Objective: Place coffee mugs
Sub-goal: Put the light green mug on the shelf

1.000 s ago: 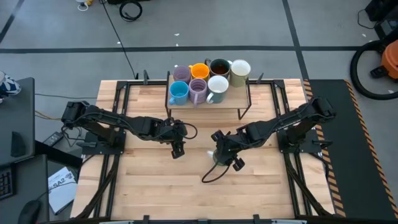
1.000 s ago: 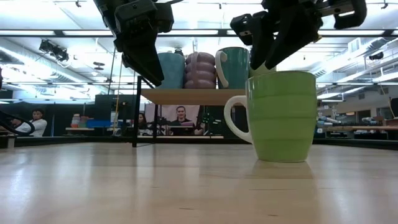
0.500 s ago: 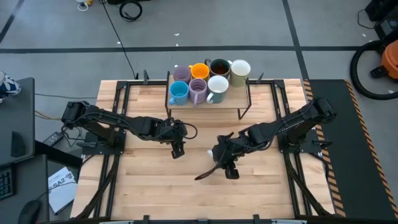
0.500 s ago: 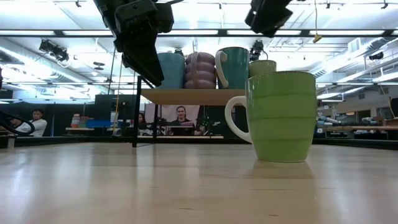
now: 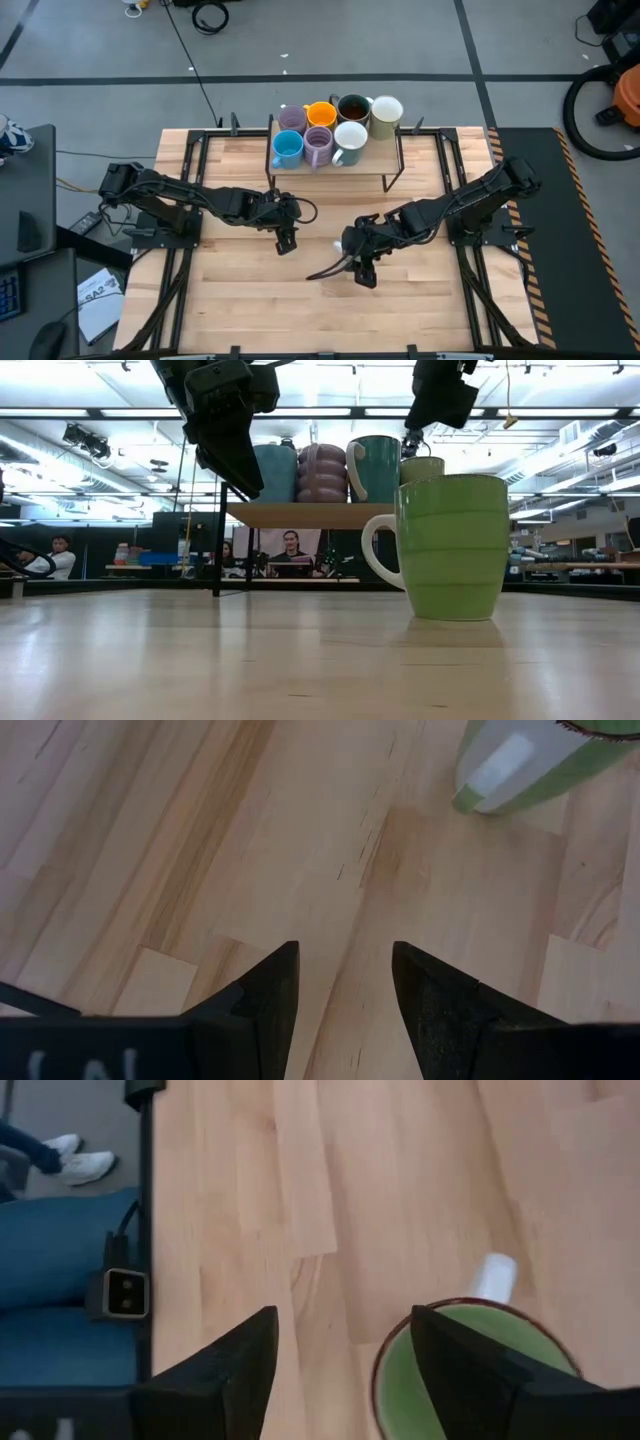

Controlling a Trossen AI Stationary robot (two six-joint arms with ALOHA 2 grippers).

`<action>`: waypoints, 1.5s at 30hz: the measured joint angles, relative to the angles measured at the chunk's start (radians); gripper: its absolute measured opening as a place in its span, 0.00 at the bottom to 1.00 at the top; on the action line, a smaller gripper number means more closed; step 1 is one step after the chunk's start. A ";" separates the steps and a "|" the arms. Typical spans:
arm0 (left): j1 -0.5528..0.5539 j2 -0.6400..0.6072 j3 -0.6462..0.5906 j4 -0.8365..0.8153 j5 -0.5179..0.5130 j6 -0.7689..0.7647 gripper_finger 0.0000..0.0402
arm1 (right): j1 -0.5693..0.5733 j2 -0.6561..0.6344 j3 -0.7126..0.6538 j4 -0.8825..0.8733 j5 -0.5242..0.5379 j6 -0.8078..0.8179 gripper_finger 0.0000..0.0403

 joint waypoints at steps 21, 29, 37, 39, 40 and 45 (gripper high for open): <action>0.000 -0.001 0.000 0.006 0.000 0.001 0.42 | 0.009 0.192 -0.001 -0.013 0.026 0.024 0.58; 0.000 -0.001 0.000 0.008 0.000 0.001 0.42 | 0.008 0.210 0.000 -0.007 0.011 0.022 0.53; 0.000 -0.001 0.000 0.008 0.000 0.001 0.42 | -0.008 0.210 0.000 -0.008 0.016 0.023 0.33; 0.000 -0.001 0.000 0.008 0.000 0.001 0.42 | -0.012 0.210 0.000 -0.013 0.013 0.021 0.27; 0.000 -0.001 0.000 0.008 0.000 0.001 0.42 | -0.014 0.210 0.000 -0.019 0.006 0.012 0.24; 0.000 -0.001 0.000 0.008 0.000 0.001 0.42 | -0.018 0.205 0.004 -0.066 -0.040 -0.094 0.08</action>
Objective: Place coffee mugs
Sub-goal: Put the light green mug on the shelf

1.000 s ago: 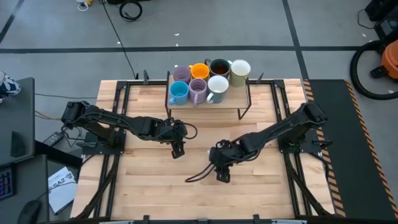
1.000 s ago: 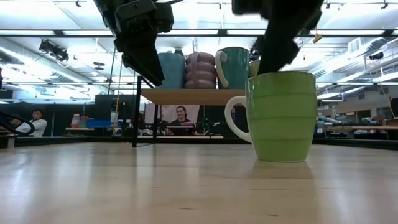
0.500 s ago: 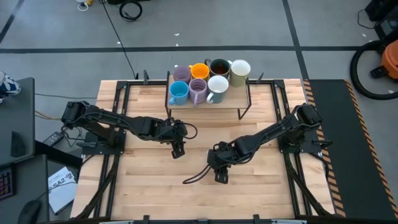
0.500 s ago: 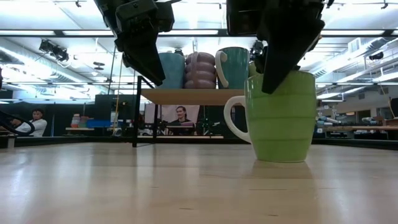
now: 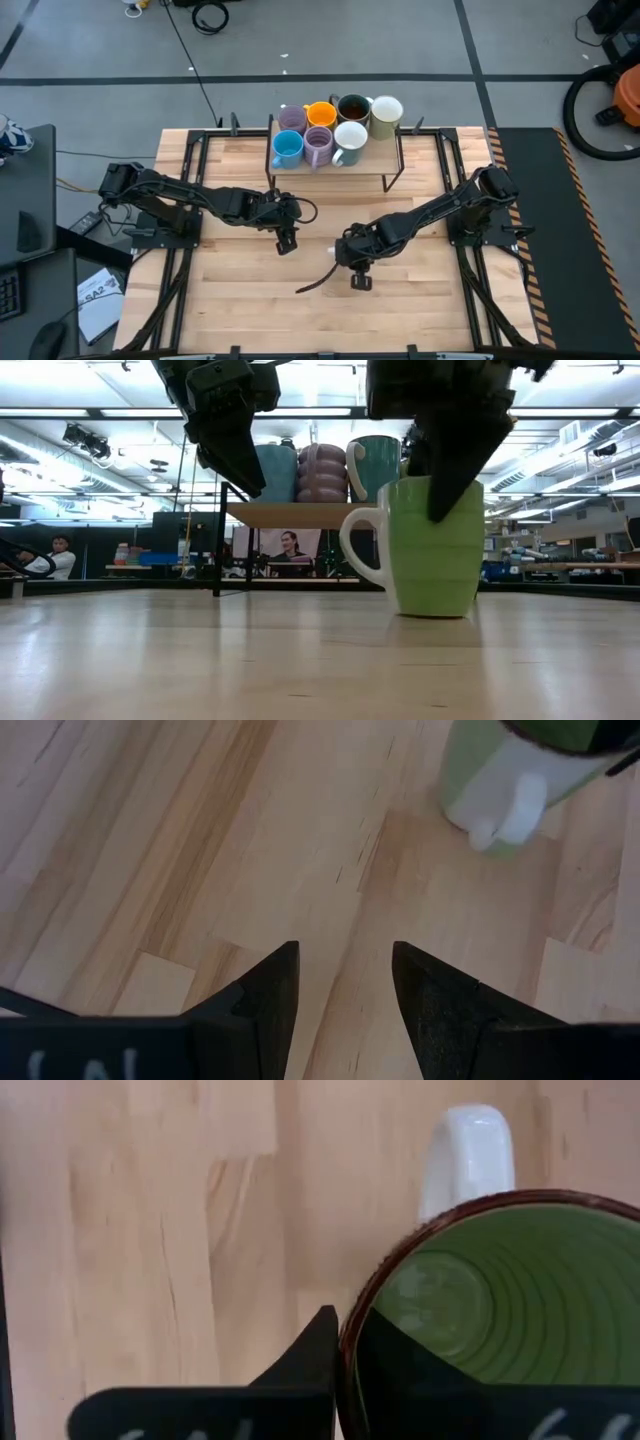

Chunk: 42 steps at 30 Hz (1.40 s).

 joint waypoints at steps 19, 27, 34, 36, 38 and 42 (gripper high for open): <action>0.000 0.000 0.000 0.000 0.000 0.000 0.42 | 0.027 -0.118 -0.006 -0.236 -0.043 -0.572 0.07; 0.000 0.000 0.000 0.000 0.000 0.000 0.42 | 0.015 -0.251 -0.006 -0.336 0.064 -0.663 0.07; 0.000 0.000 0.000 0.000 0.000 0.000 0.42 | -0.044 -0.385 -0.006 -0.401 0.120 -0.736 0.07; 0.000 0.000 0.000 0.001 0.000 0.001 0.42 | -0.068 -0.422 -0.005 -0.418 0.138 -0.764 0.07; 0.000 0.000 0.000 0.001 0.000 0.001 0.42 | -0.097 -0.456 -0.005 -0.427 0.141 -0.804 0.07; 0.000 0.000 0.000 0.001 0.000 0.001 0.42 | -0.161 -0.516 -0.005 -0.455 0.140 -0.879 0.07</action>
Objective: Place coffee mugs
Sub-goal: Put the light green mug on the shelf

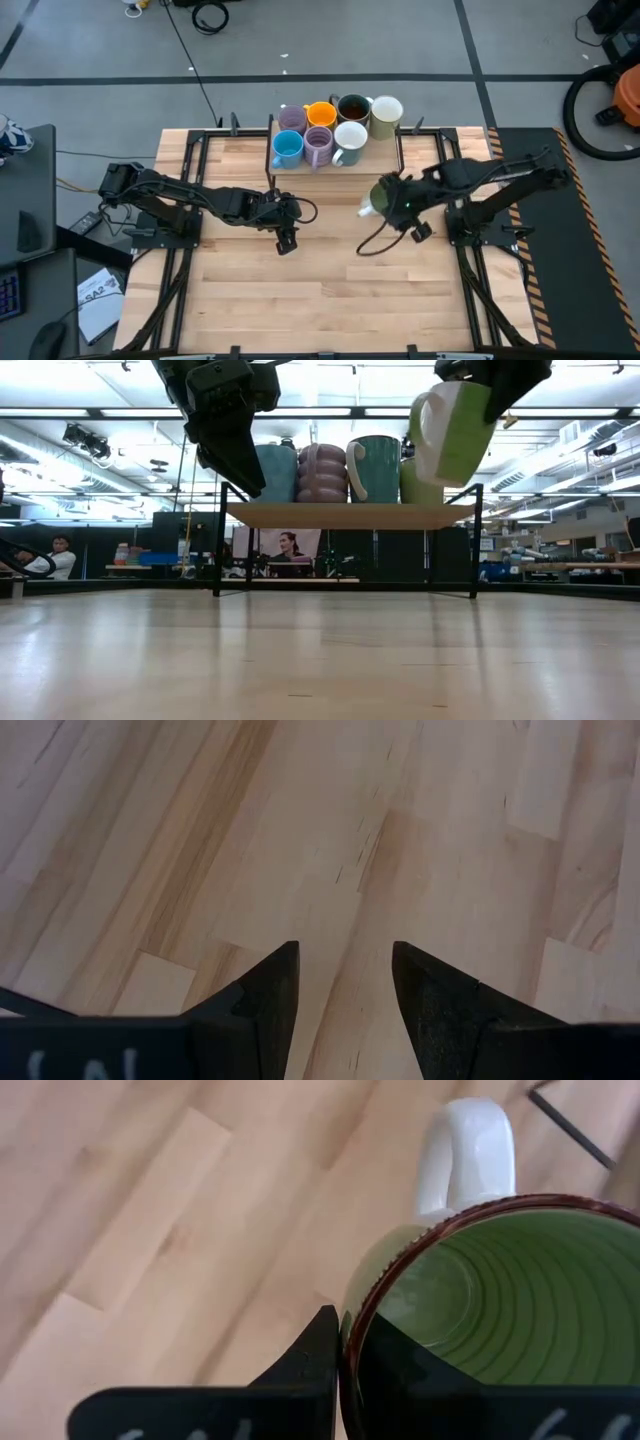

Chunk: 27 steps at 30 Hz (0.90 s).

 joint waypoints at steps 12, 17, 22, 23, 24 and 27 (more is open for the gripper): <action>0.000 0.000 0.000 0.000 0.000 0.000 0.42 | -0.241 -0.066 0.000 -0.040 -0.003 -0.298 0.07; 0.000 0.000 0.000 0.002 0.000 0.000 0.42 | -0.335 -0.066 0.000 -0.040 -0.003 -0.413 0.07; 0.000 0.000 0.000 0.006 0.000 0.001 0.42 | -0.421 -0.066 0.000 -0.040 -0.003 -0.465 0.08; 0.001 0.000 0.000 0.007 0.000 0.001 0.42 | -0.436 -0.066 0.000 -0.040 -0.003 -0.473 0.08; 0.002 0.000 0.000 0.007 0.000 0.000 0.42 | -0.449 -0.066 0.000 -0.040 -0.004 -0.481 0.08; 0.003 0.000 0.000 0.007 0.000 0.001 0.42 | -0.486 -0.065 0.000 -0.040 -0.029 -0.519 0.08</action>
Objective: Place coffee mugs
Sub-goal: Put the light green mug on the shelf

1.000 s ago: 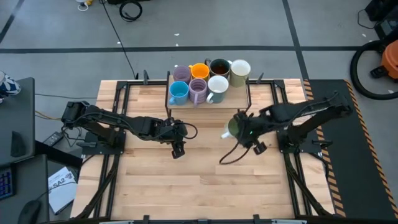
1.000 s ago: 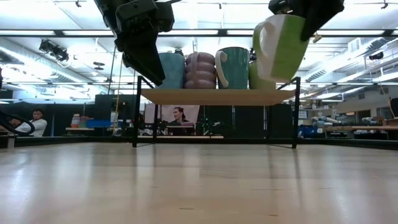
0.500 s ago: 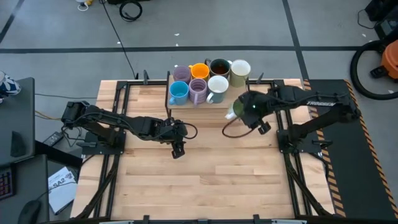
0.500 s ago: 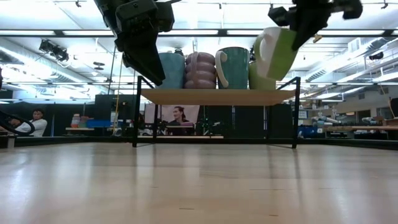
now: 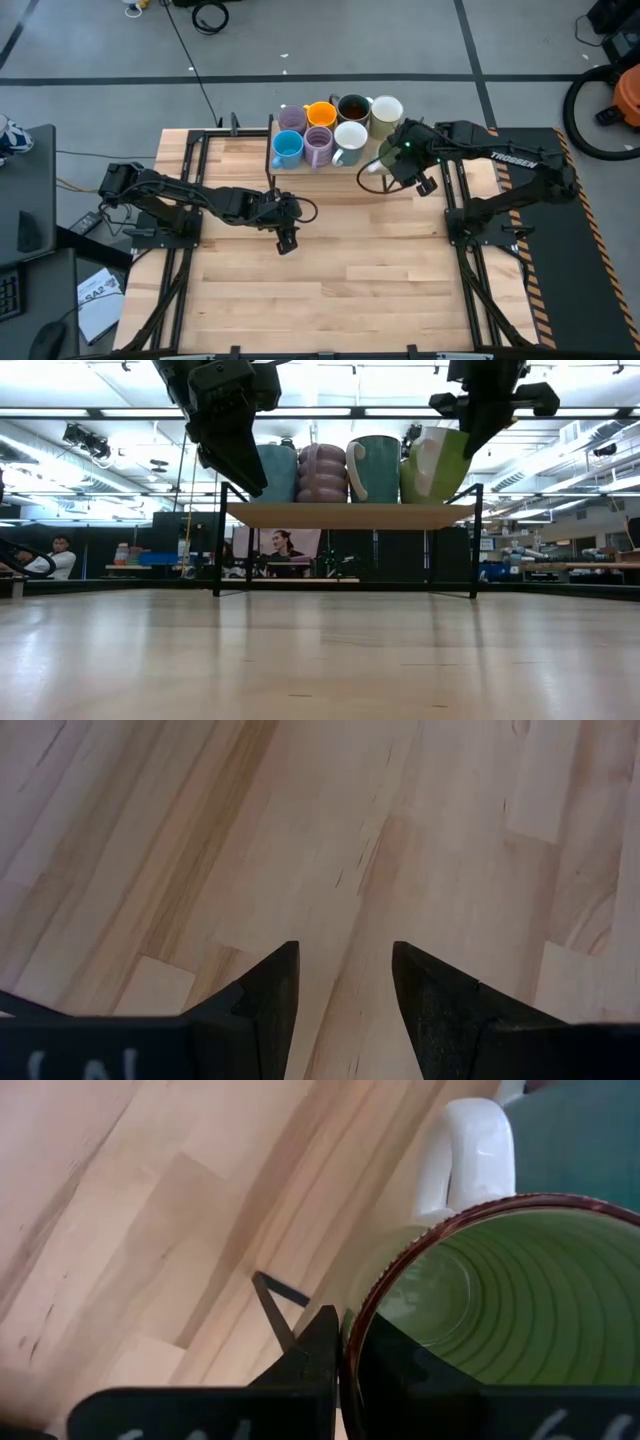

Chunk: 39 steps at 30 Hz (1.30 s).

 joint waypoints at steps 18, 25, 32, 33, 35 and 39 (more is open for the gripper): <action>0.000 0.000 0.000 0.001 0.000 -0.001 0.42 | -0.103 0.045 0.006 0.006 -0.057 -0.006 0.08; 0.000 0.000 0.000 0.003 0.000 -0.002 0.42 | -0.104 0.044 0.002 0.021 -0.057 -0.002 0.11; 0.000 0.000 0.000 0.006 0.000 -0.002 0.42 | -0.104 0.044 0.000 0.037 -0.051 -0.001 0.12; 0.000 0.000 0.000 0.006 0.000 -0.002 0.42 | -0.104 0.044 0.000 0.040 -0.050 -0.001 0.12; 0.000 0.000 0.000 0.006 0.000 -0.002 0.42 | -0.104 0.044 0.000 0.042 -0.050 -0.001 0.12; 0.000 0.000 0.000 0.006 0.000 -0.002 0.42 | -0.104 0.044 0.000 0.073 -0.050 -0.001 0.14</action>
